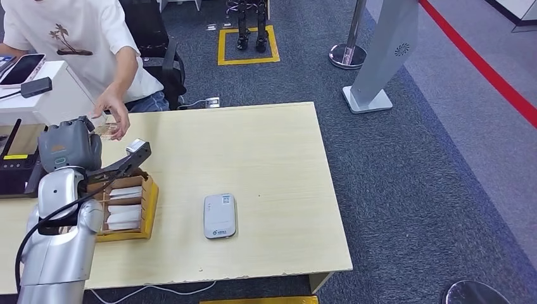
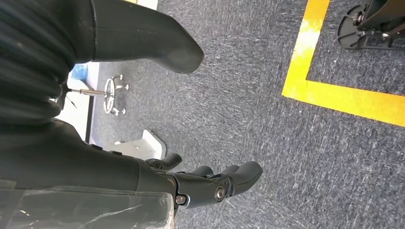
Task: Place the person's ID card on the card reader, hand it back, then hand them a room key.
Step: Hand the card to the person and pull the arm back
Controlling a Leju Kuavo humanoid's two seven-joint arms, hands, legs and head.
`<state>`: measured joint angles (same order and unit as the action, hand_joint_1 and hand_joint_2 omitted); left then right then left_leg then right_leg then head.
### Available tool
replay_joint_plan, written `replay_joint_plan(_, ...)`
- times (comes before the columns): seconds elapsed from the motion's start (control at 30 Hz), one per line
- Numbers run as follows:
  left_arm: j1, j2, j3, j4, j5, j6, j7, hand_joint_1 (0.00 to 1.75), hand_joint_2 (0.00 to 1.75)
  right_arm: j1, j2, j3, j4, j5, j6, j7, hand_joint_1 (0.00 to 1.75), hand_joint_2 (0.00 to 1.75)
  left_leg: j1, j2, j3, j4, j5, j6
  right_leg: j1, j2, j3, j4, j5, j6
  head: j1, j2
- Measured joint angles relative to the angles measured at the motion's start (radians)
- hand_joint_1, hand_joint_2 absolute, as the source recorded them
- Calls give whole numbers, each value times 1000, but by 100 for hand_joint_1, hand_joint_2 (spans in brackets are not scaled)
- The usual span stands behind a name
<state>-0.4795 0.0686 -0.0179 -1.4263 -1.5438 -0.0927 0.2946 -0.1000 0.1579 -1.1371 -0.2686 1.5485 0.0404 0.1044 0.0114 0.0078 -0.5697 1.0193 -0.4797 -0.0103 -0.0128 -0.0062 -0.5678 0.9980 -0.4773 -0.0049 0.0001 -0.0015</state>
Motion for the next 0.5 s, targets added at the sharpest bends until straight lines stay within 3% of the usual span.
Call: replay_joint_plan(0.5, -152, 43, -5, 211, 0, 3, 40, 175, 175, -2, -1, 16, 2, 1, 3, 0, 0, 175, 0, 0, 0, 0, 0, 0, 0, 0, 0, 0, 0, 0, 0, 0)
